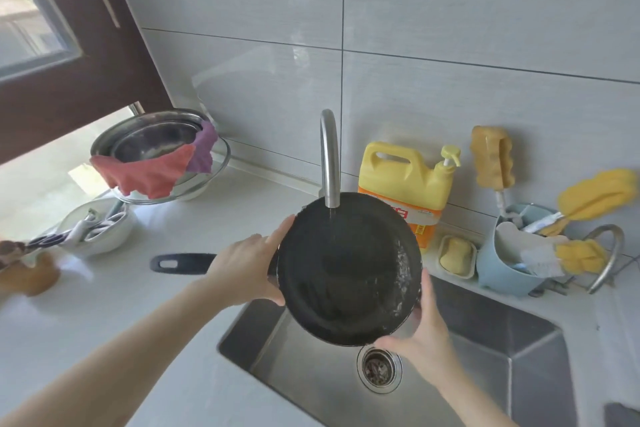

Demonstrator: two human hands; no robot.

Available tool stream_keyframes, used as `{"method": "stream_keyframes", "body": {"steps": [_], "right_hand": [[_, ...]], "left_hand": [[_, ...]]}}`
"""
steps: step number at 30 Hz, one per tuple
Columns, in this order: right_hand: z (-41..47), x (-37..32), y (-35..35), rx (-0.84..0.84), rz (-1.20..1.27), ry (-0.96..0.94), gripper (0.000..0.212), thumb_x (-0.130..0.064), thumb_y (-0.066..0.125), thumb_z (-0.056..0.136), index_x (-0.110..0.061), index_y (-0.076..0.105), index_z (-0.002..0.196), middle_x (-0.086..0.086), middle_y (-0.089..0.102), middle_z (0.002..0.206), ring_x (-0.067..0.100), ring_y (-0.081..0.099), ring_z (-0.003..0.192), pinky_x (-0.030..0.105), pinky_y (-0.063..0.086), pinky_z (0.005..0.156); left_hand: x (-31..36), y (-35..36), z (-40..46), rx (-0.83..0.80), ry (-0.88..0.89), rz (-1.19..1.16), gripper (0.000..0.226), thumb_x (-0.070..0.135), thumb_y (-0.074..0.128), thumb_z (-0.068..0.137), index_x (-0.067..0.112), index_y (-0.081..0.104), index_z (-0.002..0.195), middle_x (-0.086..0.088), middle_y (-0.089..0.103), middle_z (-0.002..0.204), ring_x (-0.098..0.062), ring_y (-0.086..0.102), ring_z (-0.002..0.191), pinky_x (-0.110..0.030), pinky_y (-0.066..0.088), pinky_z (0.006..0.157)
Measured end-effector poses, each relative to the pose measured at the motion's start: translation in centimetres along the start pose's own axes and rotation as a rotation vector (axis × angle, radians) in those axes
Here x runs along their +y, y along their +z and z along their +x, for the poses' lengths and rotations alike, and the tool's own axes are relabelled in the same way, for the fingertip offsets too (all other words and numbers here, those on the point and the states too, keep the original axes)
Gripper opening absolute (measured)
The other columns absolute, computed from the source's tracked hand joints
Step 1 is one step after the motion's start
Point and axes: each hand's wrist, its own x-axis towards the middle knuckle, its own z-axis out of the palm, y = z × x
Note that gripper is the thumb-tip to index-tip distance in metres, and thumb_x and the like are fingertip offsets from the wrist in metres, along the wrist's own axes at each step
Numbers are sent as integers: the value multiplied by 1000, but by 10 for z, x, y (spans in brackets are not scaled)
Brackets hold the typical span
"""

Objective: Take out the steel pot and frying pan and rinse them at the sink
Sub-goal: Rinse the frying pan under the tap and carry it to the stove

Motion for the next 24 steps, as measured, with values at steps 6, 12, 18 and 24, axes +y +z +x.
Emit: {"method": "stream_keyframes", "body": {"steps": [6,12,18,24], "right_hand": [[15,-41,-71,-88,-370,-136,146,-36,96,46,-62,-12,141,-34,14,148,-4,25,137,21,25,107],[24,-53,-112,-252,-558,12,154,-67,88,27,-47,-2,150,-22,36,148,0,38,133,31,36,111],[5,-1,-77,-346,-303,166,136,-57,95,34,-47,19,147,-22,51,138,-2,51,123,33,42,108],[-11,20,-10,-264,-28,180,130,-24,94,42,-51,19,145,-17,53,133,8,57,117,37,47,102]], "left_hand": [[9,65,-3,31,-56,-557,137,63,84,50,56,-14,146,23,60,119,-11,58,107,-28,44,84],[28,81,4,-280,91,-964,114,12,89,67,44,14,148,22,62,126,1,55,121,-20,46,99],[0,40,15,-584,89,-669,104,35,91,58,47,31,142,27,59,128,-1,53,124,-34,38,111],[-4,-6,16,-391,28,-107,113,52,86,53,45,17,142,20,60,95,-17,59,100,-33,47,88]]}}
